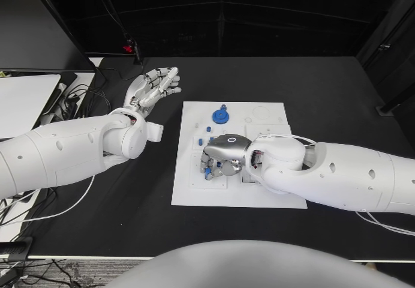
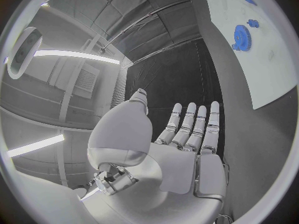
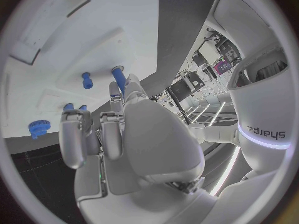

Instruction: Assemble the parts on the task board

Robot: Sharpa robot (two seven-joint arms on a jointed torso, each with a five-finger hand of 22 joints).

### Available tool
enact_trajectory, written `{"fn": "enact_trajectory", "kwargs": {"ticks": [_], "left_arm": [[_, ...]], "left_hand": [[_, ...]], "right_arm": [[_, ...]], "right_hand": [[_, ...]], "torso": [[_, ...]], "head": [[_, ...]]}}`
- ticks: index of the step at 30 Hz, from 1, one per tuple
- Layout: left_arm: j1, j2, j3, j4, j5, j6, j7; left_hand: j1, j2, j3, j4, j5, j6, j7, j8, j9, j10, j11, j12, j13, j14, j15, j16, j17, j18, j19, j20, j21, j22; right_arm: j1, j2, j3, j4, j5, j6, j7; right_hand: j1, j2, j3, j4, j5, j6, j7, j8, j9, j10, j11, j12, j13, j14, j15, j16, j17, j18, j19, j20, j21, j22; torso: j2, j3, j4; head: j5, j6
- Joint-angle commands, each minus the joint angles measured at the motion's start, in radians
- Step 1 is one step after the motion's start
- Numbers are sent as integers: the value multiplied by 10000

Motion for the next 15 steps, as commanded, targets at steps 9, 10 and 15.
{"fn": "enact_trajectory", "kwargs": {"ticks": [9,10,15], "left_arm": [[9,17,10,-6,5,97,557],[9,18,10,-7,5,98,557],[8,26,10,-8,5,102,558]], "left_hand": [[55,51,-51,-13,31,-51,1450,55,-8,-53,18,35,-9,-81,3,53,-9,-177,7,21,22,-8],[55,51,-51,-13,31,-51,1450,55,-8,-53,18,35,-9,-81,3,53,-9,-177,7,21,22,-8],[55,51,-51,-13,31,-51,1450,55,-8,-53,18,35,-9,-81,3,53,-9,-177,7,21,22,-8]], "right_arm": [[-36,11,-54,-71,-89,613,-482],[-36,13,-54,-72,-89,626,-491],[-36,30,-55,-68,-97,698,-550]], "right_hand": [[-29,56,4,-13,33,-48,43,-65,-36,-27,65,-155,5,953,22,28,2037,79,683,0,-83,2389],[-29,53,1,-13,33,-60,46,-76,-40,-37,70,-169,5,952,26,27,2035,80,681,3,-86,2387],[-24,22,-18,-19,32,-122,60,-134,-59,-94,93,-238,5,951,48,25,2029,87,666,20,-108,2377]], "torso": [[-1,-3,-1],[-2,-3,-3],[5,-1,7]], "head": [[-11,-1],[-9,-1],[-18,-1]]}}
